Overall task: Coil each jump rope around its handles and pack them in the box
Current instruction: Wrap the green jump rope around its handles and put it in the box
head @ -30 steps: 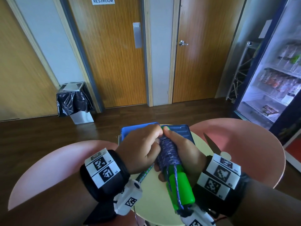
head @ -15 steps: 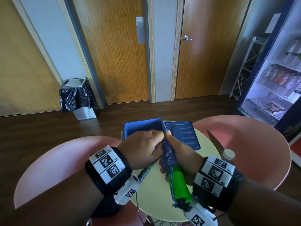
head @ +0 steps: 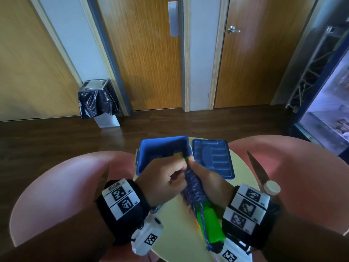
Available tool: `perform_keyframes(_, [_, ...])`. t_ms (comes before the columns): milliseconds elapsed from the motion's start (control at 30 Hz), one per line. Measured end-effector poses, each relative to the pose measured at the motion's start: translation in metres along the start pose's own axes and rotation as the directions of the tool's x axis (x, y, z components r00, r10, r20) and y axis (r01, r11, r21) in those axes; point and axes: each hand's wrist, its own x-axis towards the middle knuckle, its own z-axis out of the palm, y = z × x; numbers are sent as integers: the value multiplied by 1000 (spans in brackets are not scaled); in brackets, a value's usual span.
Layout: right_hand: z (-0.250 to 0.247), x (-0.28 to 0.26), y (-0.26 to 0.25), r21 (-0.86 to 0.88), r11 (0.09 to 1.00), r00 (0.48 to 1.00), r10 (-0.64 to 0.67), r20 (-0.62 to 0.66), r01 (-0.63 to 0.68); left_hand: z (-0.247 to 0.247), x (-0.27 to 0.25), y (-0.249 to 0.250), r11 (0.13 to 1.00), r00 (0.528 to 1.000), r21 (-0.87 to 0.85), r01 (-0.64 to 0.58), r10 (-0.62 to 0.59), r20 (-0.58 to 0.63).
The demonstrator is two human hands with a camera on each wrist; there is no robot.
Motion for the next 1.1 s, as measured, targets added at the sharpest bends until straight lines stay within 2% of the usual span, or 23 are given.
perform_keyframes(100, [-24, 16, -9, -56, 998, 998, 25, 60, -22, 6, 17, -12, 993, 989, -50, 104, -97, 112])
perform_keyframes(200, [-48, 28, -20, -186, 980, 970, 112, 216, -72, 7, 27, -20, 955, 959, -124, 268, -252, 127])
perform_keyframes(267, [-58, 34, -24, -290, 954, 937, 169, 305, -77, 10, 32, -24, 967, 952, -36, 253, -242, 186])
perform_keyframes(333, [-65, 40, -26, -355, 930, 909, 227, 349, -96, 13, 35, -22, 969, 947, -22, 246, -236, 219])
perform_keyframes(433, [-75, 50, -24, -352, 925, 888, 278, 365, -145, 9, 35, -26, 954, 947, -3, 299, -296, 126])
perform_keyframes(500, [-79, 56, -21, -408, 898, 878, 320, 356, -162, 4, 30, -38, 937, 934, 40, 346, -348, 84])
perform_keyframes(567, [-82, 60, -15, -607, 790, 889, 337, 310, -88, 2, 24, -53, 914, 912, 41, 403, -405, 63])
perform_keyframes(633, [-90, 65, -8, -811, 585, 926, 300, 230, 12, 4, 16, -70, 898, 897, -6, 439, -438, 57])
perform_keyframes(667, [-90, 67, -6, -841, 540, 941, 267, 206, 31, 7, 12, -78, 896, 896, -30, 443, -440, 64])
perform_keyframes(733, [-85, 71, -3, -814, 580, 949, 245, 200, 22, 14, 9, -92, 859, 878, -183, 478, -471, 83])
perform_keyframes(800, [-70, 77, 0, -773, 634, 951, 241, 193, -4, 25, 12, -100, 733, 818, -426, 530, -574, 29])
perform_keyframes(833, [-62, 82, 3, -761, 648, 955, 235, 182, -15, 29, 14, -105, 675, 771, -507, 535, -636, -34])
perform_keyframes(900, [-42, 95, 9, -725, 685, 953, 260, 154, -69, 35, 18, -115, 617, 650, -559, 555, -740, -171])
perform_keyframes(967, [-26, 106, 13, -608, 768, 917, 366, 157, -203, 32, 18, -122, 562, 559, -595, 575, -801, -216])
perform_keyframes(1033, [-13, 112, 16, -474, 813, 866, 467, 181, -339, 23, 14, -133, 533, 529, -627, 569, -820, -218])
perform_keyframes(1100, [-6, 117, 23, -361, 842, 835, 498, 232, -401, 13, 9, -144, 543, 542, -611, 576, -813, -211])
